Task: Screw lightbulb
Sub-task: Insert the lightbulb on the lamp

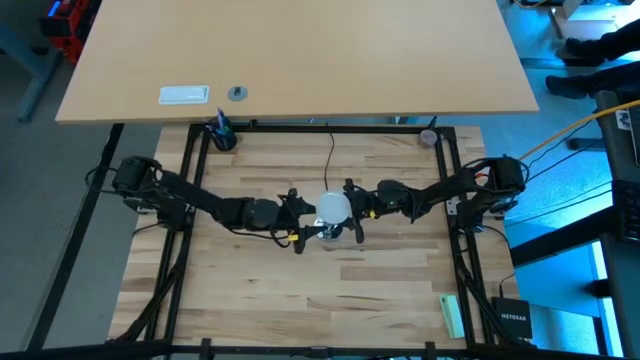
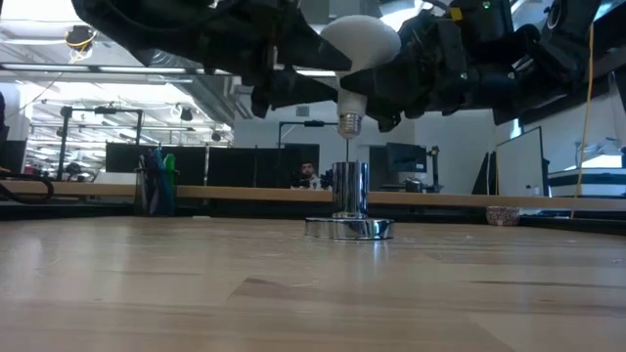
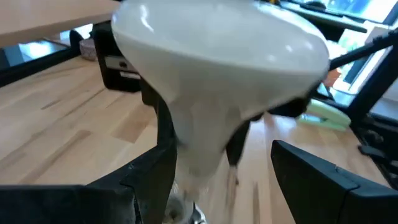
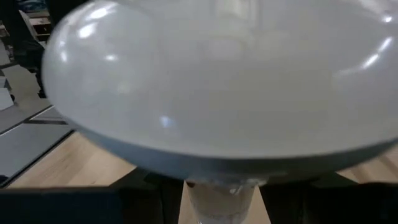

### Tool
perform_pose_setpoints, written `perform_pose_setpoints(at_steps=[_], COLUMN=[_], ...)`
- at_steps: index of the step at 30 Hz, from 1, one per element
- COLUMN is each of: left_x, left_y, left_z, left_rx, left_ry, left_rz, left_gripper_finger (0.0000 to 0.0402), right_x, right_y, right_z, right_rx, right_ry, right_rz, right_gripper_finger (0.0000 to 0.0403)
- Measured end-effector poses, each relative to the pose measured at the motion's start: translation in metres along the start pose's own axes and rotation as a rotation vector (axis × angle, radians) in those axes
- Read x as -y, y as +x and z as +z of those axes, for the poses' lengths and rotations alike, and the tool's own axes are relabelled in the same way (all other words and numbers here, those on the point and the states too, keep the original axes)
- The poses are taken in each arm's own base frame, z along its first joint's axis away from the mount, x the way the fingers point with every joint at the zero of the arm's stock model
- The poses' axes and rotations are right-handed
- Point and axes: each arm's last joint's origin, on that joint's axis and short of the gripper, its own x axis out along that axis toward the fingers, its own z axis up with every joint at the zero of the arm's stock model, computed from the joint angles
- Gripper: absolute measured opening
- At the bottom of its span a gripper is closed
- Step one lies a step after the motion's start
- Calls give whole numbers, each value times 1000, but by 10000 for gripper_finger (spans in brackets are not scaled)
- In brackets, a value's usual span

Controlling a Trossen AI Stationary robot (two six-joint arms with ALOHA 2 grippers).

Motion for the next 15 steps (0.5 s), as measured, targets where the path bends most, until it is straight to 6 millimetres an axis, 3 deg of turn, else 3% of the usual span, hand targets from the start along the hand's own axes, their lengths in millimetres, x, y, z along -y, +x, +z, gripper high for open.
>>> perform_pose_setpoints(at_steps=[8, 15], left_x=[-10, -11], left_y=[10, 14], left_z=[3, 9], left_rx=[52, 43], left_ry=[-45, 56], left_rz=[27, 60], left_gripper_finger=[253, 253], right_x=[1, 1], right_y=[-1, -1], right_z=[-1, 0], right_rx=[-6, -4], right_ry=[1, -1], right_rz=[-9, -15], right_gripper_finger=[165, 165])
